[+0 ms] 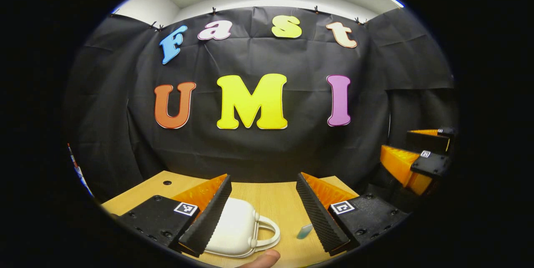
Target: First open the suitcase, pack the skin care products into it, and then close the suitcase.
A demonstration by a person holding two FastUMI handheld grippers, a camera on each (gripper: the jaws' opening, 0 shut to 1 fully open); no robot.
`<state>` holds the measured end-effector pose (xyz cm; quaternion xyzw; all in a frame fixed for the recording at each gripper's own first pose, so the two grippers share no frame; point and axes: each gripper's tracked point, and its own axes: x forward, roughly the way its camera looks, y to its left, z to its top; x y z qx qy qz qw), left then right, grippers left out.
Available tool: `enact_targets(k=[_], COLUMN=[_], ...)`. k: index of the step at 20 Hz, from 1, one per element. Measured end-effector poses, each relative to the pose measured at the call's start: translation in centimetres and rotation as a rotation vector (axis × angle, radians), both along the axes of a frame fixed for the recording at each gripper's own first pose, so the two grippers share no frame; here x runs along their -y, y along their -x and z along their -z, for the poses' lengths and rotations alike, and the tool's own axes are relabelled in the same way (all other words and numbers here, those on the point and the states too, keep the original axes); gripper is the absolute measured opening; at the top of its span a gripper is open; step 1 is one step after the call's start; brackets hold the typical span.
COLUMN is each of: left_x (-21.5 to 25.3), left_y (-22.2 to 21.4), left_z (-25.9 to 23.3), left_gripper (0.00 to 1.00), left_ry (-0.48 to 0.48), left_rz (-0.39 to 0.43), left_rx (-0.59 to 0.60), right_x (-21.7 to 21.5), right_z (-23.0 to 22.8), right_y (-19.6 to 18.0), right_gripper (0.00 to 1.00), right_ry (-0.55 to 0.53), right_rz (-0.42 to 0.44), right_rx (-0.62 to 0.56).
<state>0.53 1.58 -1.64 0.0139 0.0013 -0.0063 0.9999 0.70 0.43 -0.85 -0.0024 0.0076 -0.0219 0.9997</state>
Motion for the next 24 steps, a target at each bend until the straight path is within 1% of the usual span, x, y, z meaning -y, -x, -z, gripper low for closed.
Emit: enact_targets(k=[3, 6, 8, 10, 12, 13, 14, 15, 16, 17, 19, 21, 23, 24], left_x=[0.3, 0.9, 1.1, 0.9, 0.8, 0.8, 0.8, 0.7, 0.5, 0.1, 0.1, -0.9, -1.9, -2.4], left_y=[-0.1, -0.4, -0.4, -0.9, -1.1, -1.3, -1.5, -1.6, -1.8, -2.2, -2.9, -3.8, -4.3, -4.4], left_z=[3.7, 8.3, 11.4, 14.7, 17.5, 18.7, 20.1, 21.2, 22.4, 23.1, 23.2, 23.7, 24.3, 24.2], left_gripper=[0.99, 0.99, 1.0, 0.99, 0.98, 0.97, 0.97, 0.97, 0.96, 0.96, 0.96, 0.94, 0.84, 0.73], left_ry=[-0.091, -0.182, -0.284, -0.402, -0.518, -0.574, -0.623, -0.679, -0.738, -0.8, -0.935, -1.047, -1.1, -1.131], left_rz=[0.039, 0.101, 0.124, 0.128, 0.137, 0.145, 0.148, 0.149, 0.14, 0.122, 0.107, 0.086, 0.07, 0.064], left_rx=[-0.033, -0.079, -0.107, -0.154, -0.194, -0.214, -0.23, -0.258, -0.285, -0.301, -0.278, -0.318, -0.367, -0.396], right_x=[1.6, 4.1, 6.0, 6.9, 8.7, 9.9, 10.8, 11.6, 12.5, 13.2, 14.5, 16.0, 17.0, 17.2], right_z=[0.9, 2.2, 3.2, 3.8, 4.8, 5.4, 5.9, 6.5, 7.4, 8.0, 8.9, 9.7, 10.0, 10.3], right_y=[0.1, 0.7, 1.2, 1.7, 2.2, 2.4, 2.5, 2.6, 2.5, 2.2, 1.6, 0.7, 0.0, -0.5], right_gripper=[0.82, 0.82, 0.82, 0.81, 0.83, 0.81, 0.82, 0.82, 0.83, 0.81, 0.82, 0.82, 0.81, 0.82], right_ry=[0.013, 0.033, 0.032, -0.006, 0.0, 0.011, 0.012, 0.003, -0.004, -0.018, -0.034, -0.032, -0.037, -0.039], right_rz=[0.058, 0.144, 0.184, 0.171, 0.179, 0.195, 0.2, 0.196, 0.203, 0.195, 0.179, 0.166, 0.143, 0.13], right_rx=[-0.02, -0.044, -0.062, -0.069, -0.086, -0.096, -0.103, -0.115, -0.135, -0.151, -0.167, -0.174, -0.179, -0.18])
